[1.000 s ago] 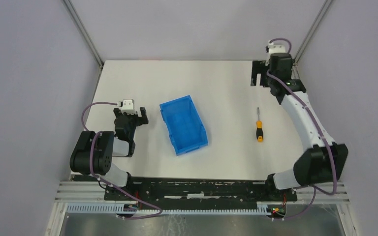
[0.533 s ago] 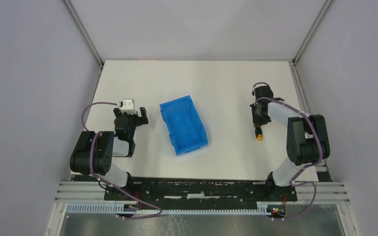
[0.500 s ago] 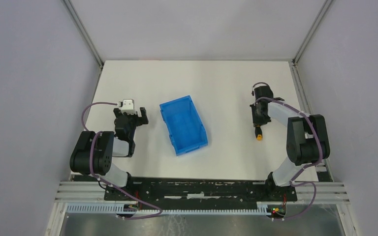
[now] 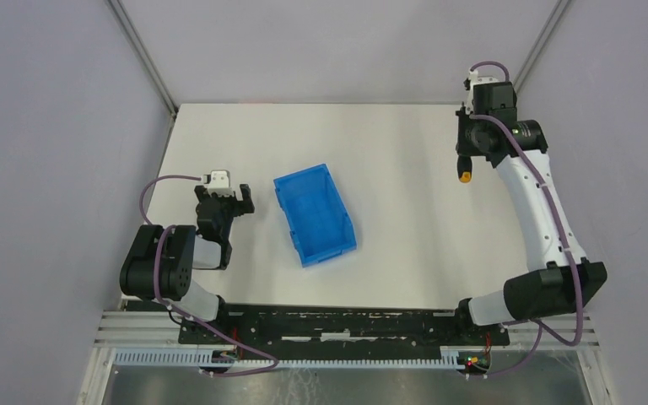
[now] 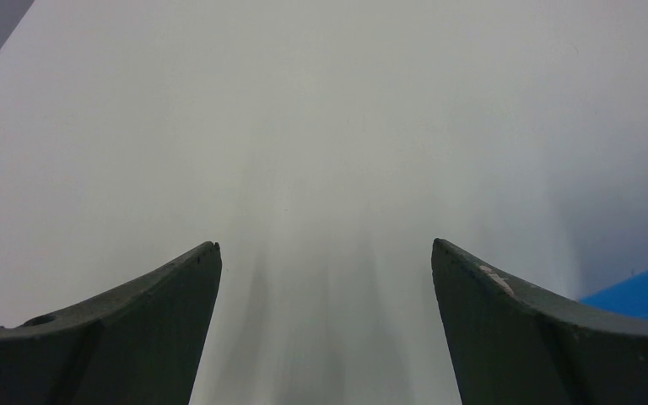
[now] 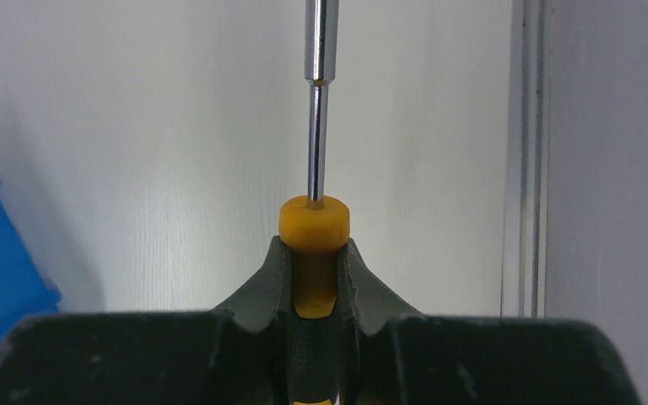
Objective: Put the screwdriver in the bin
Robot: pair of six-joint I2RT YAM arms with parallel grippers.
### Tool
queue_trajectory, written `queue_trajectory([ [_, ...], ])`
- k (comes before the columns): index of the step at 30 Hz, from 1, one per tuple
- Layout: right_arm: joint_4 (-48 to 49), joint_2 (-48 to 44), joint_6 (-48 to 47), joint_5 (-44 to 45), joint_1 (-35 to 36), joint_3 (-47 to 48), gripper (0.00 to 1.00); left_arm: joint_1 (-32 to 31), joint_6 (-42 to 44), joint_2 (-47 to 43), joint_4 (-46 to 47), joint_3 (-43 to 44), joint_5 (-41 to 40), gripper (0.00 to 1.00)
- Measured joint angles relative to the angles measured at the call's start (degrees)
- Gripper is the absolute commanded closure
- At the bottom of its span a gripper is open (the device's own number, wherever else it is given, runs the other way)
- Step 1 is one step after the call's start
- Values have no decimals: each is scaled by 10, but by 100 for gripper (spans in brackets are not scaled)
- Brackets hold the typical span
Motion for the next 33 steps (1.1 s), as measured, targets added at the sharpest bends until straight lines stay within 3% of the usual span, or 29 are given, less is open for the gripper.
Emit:
queue_trajectory([
  [4, -7, -32, 37, 24, 69, 31, 100, 0, 0, 0, 0, 0, 0, 0],
  [10, 56, 57, 71, 28, 348, 85, 100, 0, 0, 0, 0, 0, 0, 0],
  [15, 125, 151, 53, 40, 496, 118, 100, 0, 0, 0, 0, 0, 0, 0],
  [22, 253, 171, 23, 59, 511, -42, 100, 0, 0, 0, 0, 0, 0, 0],
  [27, 296, 244, 12, 58, 508, -91, 100, 0, 0, 0, 0, 0, 0, 0],
  [33, 309, 325, 14, 77, 509, -89, 66, 0, 0, 0, 0, 0, 0, 0],
])
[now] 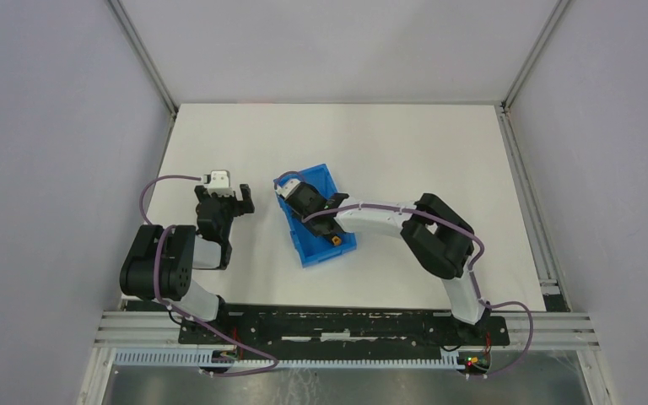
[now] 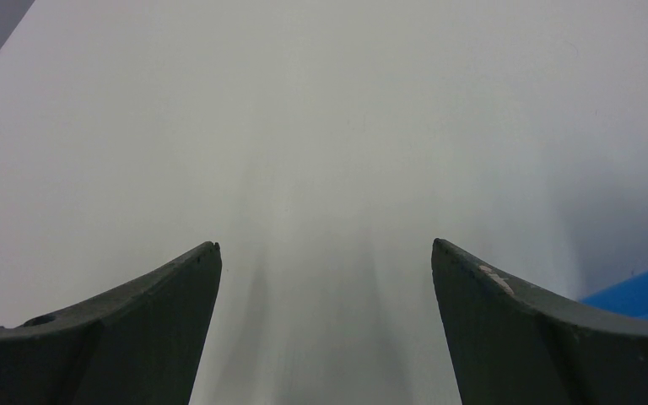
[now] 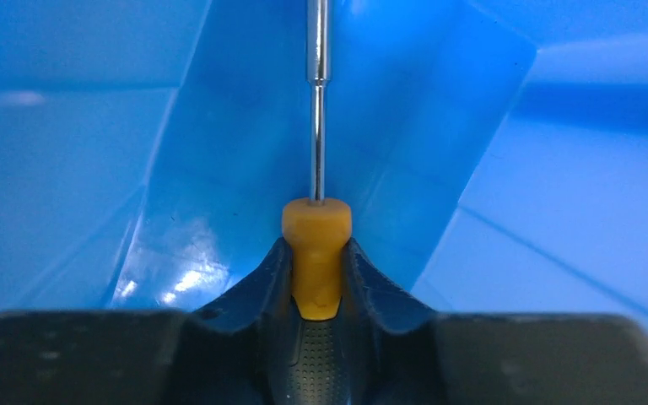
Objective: Put the screwdriver in the bin
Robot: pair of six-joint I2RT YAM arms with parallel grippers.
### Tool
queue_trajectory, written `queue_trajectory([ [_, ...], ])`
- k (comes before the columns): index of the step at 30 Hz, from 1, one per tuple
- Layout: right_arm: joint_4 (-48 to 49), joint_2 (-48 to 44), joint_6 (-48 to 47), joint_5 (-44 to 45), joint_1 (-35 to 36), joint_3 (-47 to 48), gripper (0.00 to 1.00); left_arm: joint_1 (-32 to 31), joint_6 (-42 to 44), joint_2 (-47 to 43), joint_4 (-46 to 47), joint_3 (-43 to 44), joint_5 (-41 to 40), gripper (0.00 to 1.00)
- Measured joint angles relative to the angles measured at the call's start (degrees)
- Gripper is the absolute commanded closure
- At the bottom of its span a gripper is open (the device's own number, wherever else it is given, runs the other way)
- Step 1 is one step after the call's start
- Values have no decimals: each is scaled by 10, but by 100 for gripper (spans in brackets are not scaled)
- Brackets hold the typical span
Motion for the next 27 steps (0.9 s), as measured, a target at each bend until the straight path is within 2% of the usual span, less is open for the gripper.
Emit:
queue_trajectory([
  [9, -2, 0, 16, 9, 0, 23, 25, 0, 0, 0, 0, 0, 0, 0],
  [11, -9, -25, 13, 8, 0, 23, 13, 0, 0, 0, 0, 0, 0, 0],
  [12, -10, -43, 11, 8, 0, 23, 4, 0, 0, 0, 0, 0, 0, 0],
  [17, -9, -198, 0, 8, 2, 21, 2, 0, 0, 0, 0, 0, 0, 0],
  [21, 11, -342, -2, 43, -2, -13, 2, 0, 0, 0, 0, 0, 0, 0],
  [25, 40, -471, 4, 104, -35, -128, 2, 0, 0, 0, 0, 0, 0, 0],
  [27, 60, -534, 13, 135, -68, -235, 2, 0, 0, 0, 0, 0, 0, 0],
])
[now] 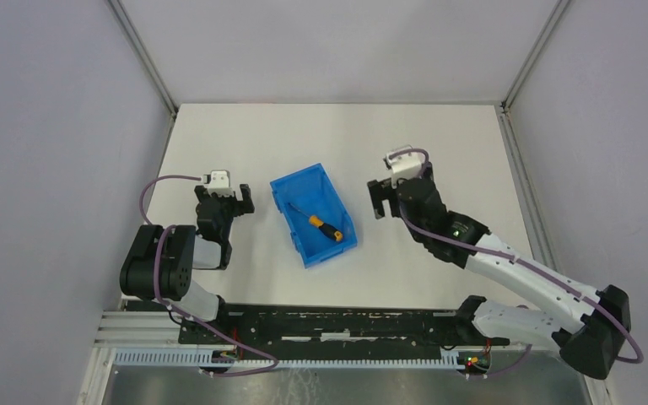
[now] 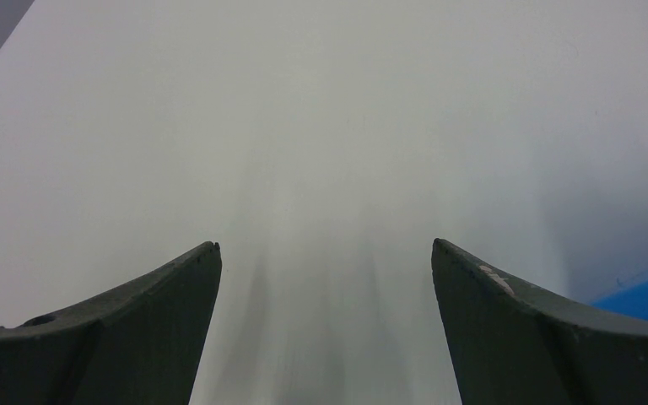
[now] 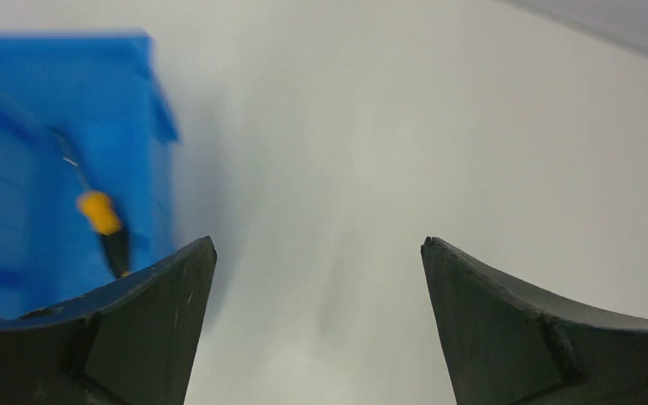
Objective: Put the screwdriver in the bin
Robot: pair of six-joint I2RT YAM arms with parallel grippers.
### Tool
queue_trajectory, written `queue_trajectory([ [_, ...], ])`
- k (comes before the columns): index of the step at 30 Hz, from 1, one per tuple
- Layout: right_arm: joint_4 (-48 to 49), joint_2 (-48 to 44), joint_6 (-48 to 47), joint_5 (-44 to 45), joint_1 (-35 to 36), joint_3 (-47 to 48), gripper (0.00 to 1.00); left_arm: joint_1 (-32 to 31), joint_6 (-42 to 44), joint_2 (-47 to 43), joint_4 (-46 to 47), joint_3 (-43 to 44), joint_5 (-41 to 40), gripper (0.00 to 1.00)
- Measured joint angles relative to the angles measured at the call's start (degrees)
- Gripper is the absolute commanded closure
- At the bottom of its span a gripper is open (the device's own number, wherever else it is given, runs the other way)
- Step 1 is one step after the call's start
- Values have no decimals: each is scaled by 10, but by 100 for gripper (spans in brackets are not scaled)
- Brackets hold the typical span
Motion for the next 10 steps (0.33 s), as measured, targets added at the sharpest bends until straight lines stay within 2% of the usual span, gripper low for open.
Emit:
queue_trajectory([
  [6, 35, -98, 36, 55, -55, -306, 2, 0, 0, 0, 0, 0, 0, 0],
  [10, 66, -115, 52, 70, -60, -412, 2, 0, 0, 0, 0, 0, 0, 0],
])
